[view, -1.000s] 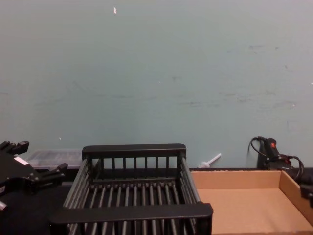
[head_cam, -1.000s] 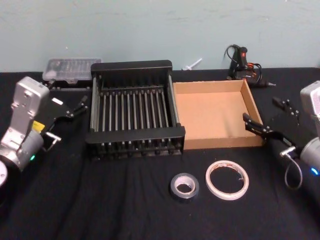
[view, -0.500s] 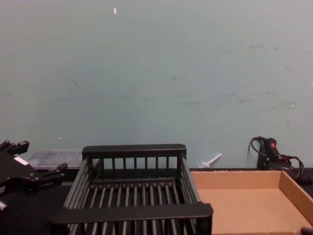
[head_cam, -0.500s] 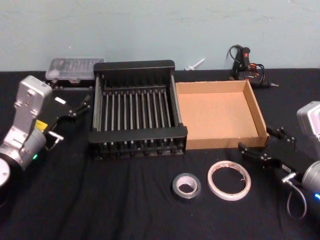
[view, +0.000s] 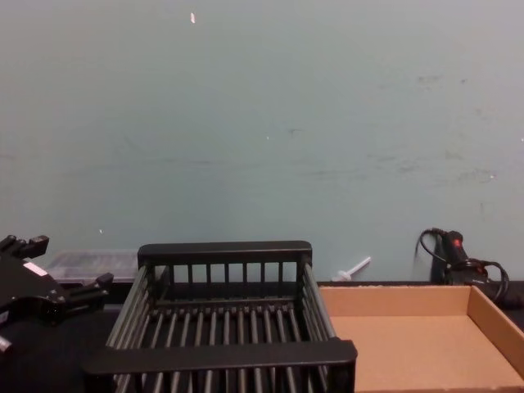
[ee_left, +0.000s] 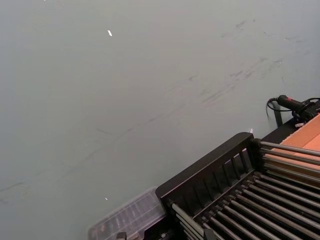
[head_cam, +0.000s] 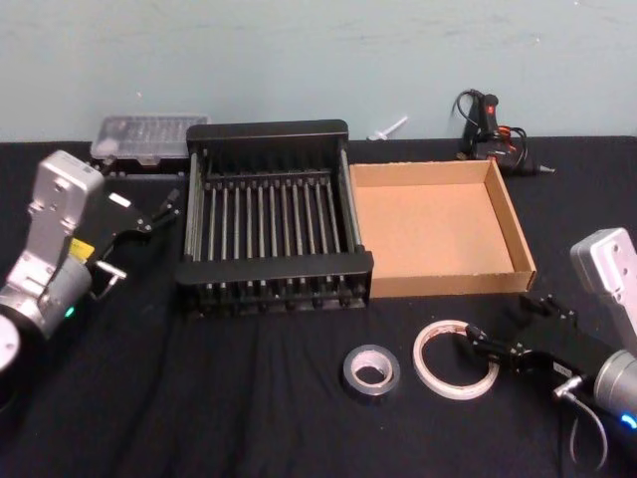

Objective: Pick up the white tape and place it into the black box , Pick up the silver tape and place it into the brown box.

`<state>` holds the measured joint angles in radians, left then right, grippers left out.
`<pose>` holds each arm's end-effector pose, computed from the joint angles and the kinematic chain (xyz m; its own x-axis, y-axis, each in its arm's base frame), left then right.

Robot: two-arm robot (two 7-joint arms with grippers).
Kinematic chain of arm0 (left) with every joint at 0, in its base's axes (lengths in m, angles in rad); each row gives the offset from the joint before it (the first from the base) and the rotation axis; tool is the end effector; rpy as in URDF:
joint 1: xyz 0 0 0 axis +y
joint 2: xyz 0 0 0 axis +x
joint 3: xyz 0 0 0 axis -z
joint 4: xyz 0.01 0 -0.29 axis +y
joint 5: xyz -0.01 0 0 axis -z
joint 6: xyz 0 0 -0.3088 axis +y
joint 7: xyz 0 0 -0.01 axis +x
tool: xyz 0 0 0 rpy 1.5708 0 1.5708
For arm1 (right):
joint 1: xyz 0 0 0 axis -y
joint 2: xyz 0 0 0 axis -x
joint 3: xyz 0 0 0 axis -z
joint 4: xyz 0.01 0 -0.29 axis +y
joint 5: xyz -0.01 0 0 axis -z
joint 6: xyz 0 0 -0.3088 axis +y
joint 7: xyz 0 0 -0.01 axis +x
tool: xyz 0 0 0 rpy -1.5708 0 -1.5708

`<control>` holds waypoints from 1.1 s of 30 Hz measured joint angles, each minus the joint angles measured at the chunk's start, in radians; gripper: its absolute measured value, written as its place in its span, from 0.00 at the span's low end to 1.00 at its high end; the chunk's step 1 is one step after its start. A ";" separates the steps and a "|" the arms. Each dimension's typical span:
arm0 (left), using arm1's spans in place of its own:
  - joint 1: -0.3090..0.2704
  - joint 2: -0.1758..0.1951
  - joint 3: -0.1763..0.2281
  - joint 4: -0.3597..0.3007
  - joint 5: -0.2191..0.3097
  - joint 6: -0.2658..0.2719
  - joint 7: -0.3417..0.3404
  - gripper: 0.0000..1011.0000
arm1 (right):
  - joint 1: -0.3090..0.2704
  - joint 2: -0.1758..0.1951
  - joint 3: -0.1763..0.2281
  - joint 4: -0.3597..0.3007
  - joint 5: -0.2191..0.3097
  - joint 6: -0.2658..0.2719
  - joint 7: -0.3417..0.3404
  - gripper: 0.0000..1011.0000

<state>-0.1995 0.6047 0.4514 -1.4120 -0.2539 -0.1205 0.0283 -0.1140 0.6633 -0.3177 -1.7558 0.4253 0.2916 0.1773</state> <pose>0.3581 0.0827 -0.3023 0.2923 0.8803 0.3737 -0.9553 0.2873 0.0703 0.2776 -0.0692 -0.2888 0.5228 -0.8488 0.0795 0.7804 0.4389 -0.4453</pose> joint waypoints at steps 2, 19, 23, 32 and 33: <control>0.000 0.000 0.000 0.000 0.000 0.000 0.000 0.99 | -0.001 -0.004 0.000 0.001 0.000 0.012 0.007 0.99; 0.000 0.000 0.000 0.000 0.000 0.000 0.000 0.99 | -0.002 -0.039 0.003 0.014 -0.045 0.046 0.027 0.99; 0.000 0.000 0.000 0.000 0.000 0.000 0.000 0.99 | -0.001 -0.047 0.004 0.018 -0.056 0.049 0.030 0.99; 0.000 0.000 0.000 0.000 0.000 0.000 0.000 0.99 | -0.003 -0.063 0.014 0.025 -0.075 0.055 0.045 0.99; 0.000 0.000 0.000 0.000 0.000 0.000 0.000 0.99 | -0.004 -0.066 0.016 0.026 -0.078 0.056 0.048 0.99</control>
<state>-0.1995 0.6047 0.4514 -1.4120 -0.2539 -0.1205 0.0283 -0.1179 0.5968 -0.3020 -1.7302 0.3471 0.3473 0.2248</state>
